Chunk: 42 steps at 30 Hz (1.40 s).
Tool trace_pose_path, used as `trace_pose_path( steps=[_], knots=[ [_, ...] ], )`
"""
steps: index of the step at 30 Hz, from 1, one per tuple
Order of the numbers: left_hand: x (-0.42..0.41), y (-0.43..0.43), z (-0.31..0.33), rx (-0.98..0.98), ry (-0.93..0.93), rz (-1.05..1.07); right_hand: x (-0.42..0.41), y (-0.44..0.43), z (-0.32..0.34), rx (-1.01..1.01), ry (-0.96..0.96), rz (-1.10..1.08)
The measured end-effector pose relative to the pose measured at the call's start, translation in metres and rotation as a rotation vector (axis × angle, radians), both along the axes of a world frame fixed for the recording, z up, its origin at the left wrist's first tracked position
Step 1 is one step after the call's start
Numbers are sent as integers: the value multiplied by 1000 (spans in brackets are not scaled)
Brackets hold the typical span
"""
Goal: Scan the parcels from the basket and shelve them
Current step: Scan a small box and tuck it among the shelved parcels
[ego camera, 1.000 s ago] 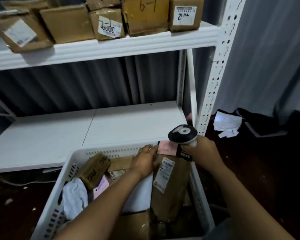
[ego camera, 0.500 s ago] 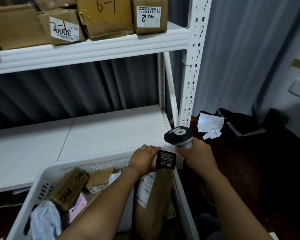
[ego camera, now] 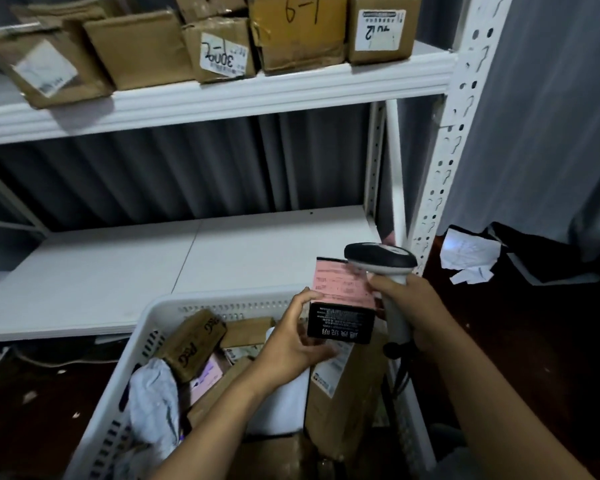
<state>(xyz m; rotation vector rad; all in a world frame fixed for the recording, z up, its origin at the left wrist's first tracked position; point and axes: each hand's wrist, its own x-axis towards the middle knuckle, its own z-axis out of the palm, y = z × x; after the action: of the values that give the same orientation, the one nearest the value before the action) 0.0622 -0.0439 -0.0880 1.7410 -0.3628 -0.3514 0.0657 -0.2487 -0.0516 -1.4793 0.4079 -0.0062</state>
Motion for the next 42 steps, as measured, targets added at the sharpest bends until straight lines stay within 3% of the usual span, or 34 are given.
trace_pose_path(
  steps=[7,14,20,28,34,38,42],
  knots=[
    [-13,16,7,-86,-65,383,-12,39,-3,80,-39,121],
    [-14,42,9,-97,13,413,-3,38,-13,179,-24,-24],
    [-18,42,15,43,20,274,-3,46,-10,393,-84,73],
    [-19,44,23,216,-108,472,-5,52,-15,244,-92,188],
    [2,60,17,-124,149,760,-8,53,-15,187,-3,197],
    [6,65,14,-339,264,676,-15,60,-14,292,18,313],
    [3,61,8,-220,277,476,-16,68,-10,328,35,292]
  ],
)
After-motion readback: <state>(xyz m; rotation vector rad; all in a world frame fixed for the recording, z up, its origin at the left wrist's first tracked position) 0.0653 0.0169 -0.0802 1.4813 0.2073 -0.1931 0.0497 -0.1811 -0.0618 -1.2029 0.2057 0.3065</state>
